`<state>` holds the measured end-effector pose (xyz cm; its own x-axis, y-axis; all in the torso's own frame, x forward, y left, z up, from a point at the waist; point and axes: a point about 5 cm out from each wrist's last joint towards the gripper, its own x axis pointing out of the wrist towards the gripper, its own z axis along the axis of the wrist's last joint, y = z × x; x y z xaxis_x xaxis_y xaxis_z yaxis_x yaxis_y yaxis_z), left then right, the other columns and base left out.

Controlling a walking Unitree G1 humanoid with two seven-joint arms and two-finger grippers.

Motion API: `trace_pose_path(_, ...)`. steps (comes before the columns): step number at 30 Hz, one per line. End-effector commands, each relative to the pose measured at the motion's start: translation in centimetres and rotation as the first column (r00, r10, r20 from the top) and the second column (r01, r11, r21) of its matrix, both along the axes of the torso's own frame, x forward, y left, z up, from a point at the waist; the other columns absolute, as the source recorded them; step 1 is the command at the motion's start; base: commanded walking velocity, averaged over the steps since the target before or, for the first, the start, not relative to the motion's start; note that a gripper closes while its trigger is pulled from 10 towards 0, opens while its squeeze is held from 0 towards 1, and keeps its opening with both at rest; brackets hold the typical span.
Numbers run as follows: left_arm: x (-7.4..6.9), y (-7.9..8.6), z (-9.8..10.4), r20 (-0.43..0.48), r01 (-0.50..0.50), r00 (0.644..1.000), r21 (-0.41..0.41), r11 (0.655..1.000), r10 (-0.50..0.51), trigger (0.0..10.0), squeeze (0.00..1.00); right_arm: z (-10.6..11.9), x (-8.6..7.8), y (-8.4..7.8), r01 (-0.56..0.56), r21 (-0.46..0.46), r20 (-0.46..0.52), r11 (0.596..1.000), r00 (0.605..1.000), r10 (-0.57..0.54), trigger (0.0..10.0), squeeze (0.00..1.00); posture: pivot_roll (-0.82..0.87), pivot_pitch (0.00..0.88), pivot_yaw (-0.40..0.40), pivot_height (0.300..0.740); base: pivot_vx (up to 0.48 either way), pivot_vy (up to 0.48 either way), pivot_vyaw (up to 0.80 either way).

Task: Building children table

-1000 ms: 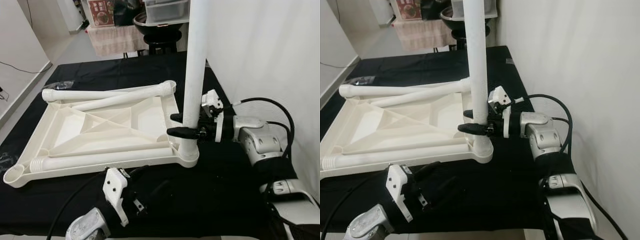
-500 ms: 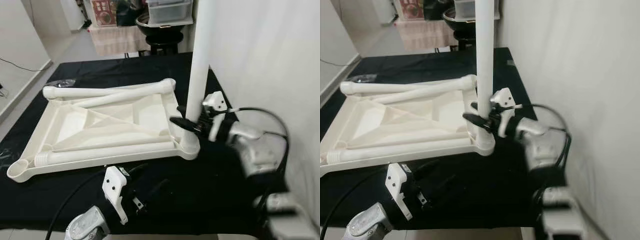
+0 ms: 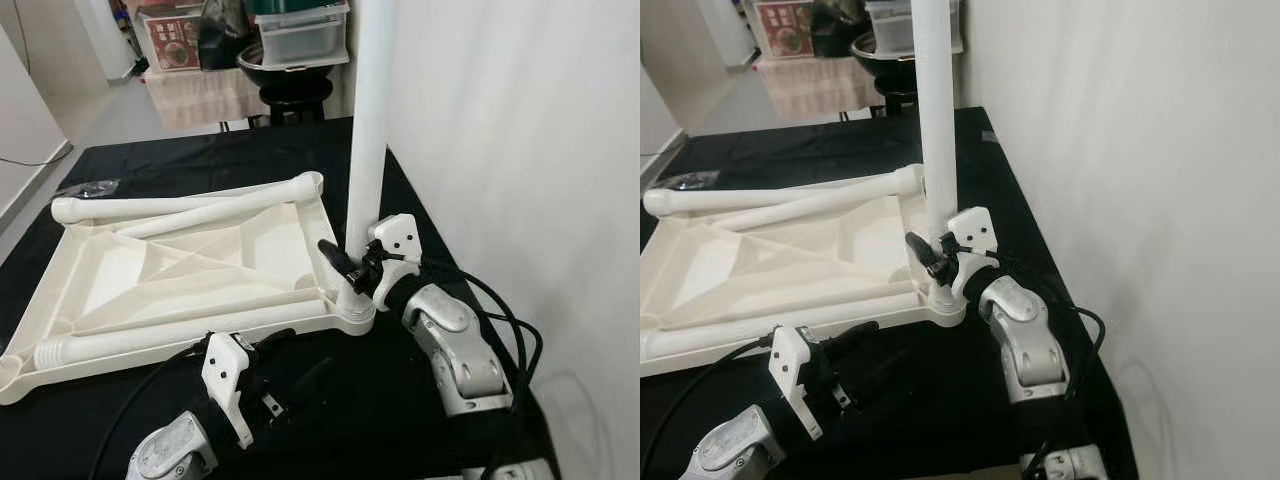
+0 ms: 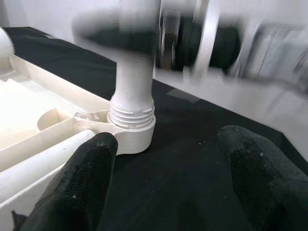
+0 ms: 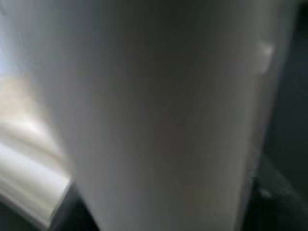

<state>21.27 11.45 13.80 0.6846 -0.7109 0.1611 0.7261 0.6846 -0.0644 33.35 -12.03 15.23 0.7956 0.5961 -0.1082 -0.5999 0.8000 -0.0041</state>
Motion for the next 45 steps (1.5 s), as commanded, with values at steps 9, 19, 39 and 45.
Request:
trace_pose_path(9,-0.1,-0.1,-0.5,-0.017,0.001,1.0,0.0,1.0,-0.001,10.0,0.0,4.6,0.7,-1.0,-0.345,-0.051,0.1,0.937,0.932,0.348,10.0,0.0,-0.04,0.149,0.046,0.74,0.0,0.0,0.0)
trace_pose_path(19,-0.4,-0.2,-0.7,-0.019,0.0,1.0,0.001,1.0,0.0,10.0,0.0,6.3,1.9,-1.6,-0.553,-0.049,0.074,0.832,0.828,0.555,0.0,0.0,-0.02,0.136,0.038,0.74,0.0,0.0,0.0)
trace_pose_path(39,-0.7,-0.1,-0.6,-0.018,0.005,1.0,-0.002,1.0,-0.005,10.0,0.0,-2.4,-2.0,-0.2,0.171,-0.065,-0.074,0.983,0.982,-0.175,0.0,0.0,-0.05,0.171,0.041,0.74,0.0,0.0,0.0)
trace_pose_path(45,-0.3,-0.2,-0.6,-0.017,0.02,1.0,0.002,1.0,-0.02,10.0,0.0,-2.5,-2.2,0.9,0.096,-0.04,-0.079,0.995,0.992,-0.099,0.0,0.0,-0.05,0.159,0.044,0.74,0.0,0.0,0.0)
